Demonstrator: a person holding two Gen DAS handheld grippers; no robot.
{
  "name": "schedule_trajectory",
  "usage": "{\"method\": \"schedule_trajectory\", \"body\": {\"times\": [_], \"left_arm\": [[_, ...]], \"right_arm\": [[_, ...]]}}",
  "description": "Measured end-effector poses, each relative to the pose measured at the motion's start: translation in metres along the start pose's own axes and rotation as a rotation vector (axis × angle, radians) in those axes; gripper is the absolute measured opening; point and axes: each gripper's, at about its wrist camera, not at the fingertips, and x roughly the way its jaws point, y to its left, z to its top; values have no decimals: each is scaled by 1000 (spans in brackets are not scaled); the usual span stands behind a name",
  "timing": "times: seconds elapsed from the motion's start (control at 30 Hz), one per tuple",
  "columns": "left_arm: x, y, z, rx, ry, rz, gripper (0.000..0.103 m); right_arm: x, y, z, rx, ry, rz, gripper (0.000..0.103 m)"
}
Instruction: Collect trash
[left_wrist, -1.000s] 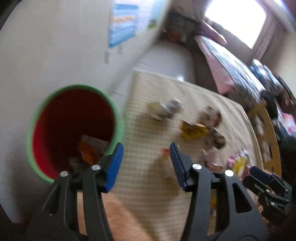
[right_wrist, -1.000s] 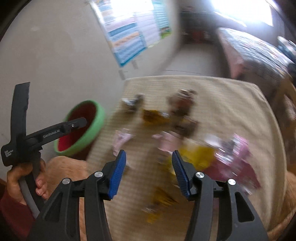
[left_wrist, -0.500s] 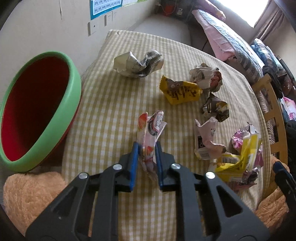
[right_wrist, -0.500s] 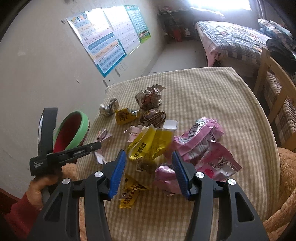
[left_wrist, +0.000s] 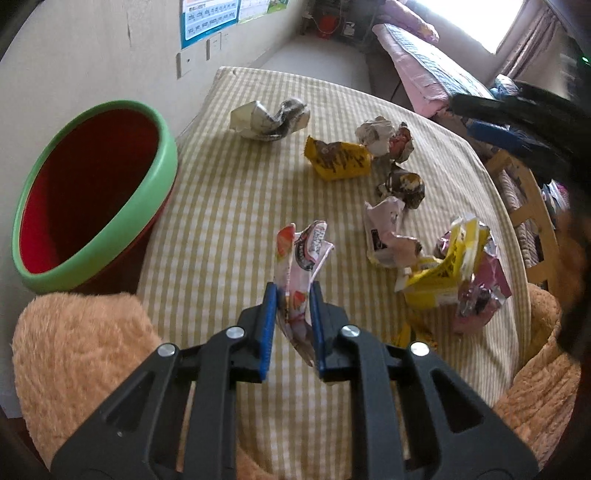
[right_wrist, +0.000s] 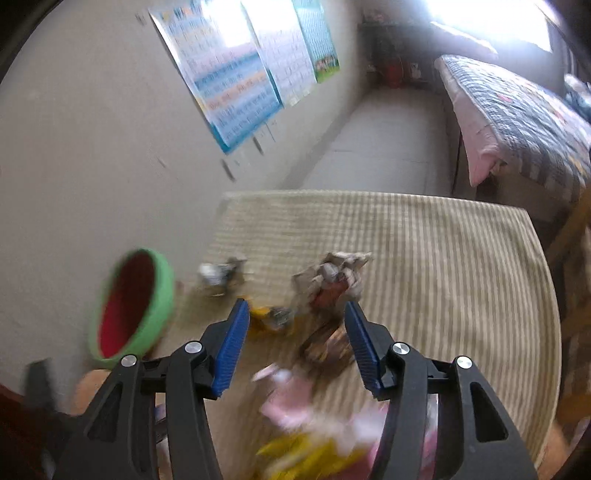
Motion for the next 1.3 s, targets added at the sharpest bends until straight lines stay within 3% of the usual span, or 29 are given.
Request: {"method": "schedule_trajectory", "body": {"times": [0.23, 0.33, 0.4, 0.47, 0.7, 0.9, 1.3], "left_arm": [[0, 16, -2, -61, -4, -16, 17], [2, 23, -3, -80, 2, -17, 17], [5, 27, -4, -92, 10, -19, 17], [8, 28, -4, -98, 17, -20, 17], [8, 25, -5, -84, 12, -15, 17], [-2, 19, 1, -72, -21, -19, 17], [-74, -13, 36, 15, -222, -33, 17]], "right_arm": [[90, -23, 21, 62, 198, -110, 53], [100, -31, 22, 122, 210, -54, 52], [100, -36, 24, 170, 217, 2, 34], [97, -36, 23, 188, 214, 25, 28], [34, -21, 18, 152, 64, 93, 26], [-50, -5, -18, 110, -93, 125, 26], [-119, 29, -72, 98, -235, 49, 26]]}}
